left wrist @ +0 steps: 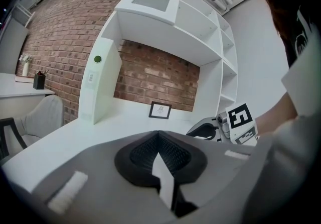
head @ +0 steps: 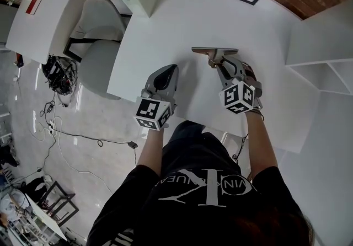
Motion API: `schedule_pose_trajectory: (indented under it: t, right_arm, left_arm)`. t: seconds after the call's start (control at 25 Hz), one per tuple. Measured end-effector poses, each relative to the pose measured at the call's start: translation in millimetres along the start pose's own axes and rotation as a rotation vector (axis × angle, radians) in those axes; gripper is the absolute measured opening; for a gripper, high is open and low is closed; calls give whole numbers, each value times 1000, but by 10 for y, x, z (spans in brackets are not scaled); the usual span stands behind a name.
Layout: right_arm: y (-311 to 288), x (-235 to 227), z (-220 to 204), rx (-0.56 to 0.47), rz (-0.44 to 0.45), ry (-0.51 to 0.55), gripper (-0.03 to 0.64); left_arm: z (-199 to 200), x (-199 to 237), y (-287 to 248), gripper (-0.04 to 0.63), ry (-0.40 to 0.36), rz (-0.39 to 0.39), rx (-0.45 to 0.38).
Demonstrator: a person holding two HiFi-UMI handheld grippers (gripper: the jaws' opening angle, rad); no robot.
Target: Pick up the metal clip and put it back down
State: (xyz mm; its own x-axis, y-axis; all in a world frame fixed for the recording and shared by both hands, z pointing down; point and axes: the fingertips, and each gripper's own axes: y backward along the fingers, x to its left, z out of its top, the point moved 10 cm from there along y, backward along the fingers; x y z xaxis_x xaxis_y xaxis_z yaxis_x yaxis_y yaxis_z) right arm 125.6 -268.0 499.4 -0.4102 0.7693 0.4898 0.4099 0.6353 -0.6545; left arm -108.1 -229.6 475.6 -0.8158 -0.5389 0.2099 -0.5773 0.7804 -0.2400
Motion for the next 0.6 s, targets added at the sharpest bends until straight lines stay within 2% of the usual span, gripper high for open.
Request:
schedule_pose_trajectory:
  t: [0.6]
  right_arm:
    - [-161,42,50,31,-23,216,80]
  left_arm:
    - [-34,-1,-30,5,28,7,-5]
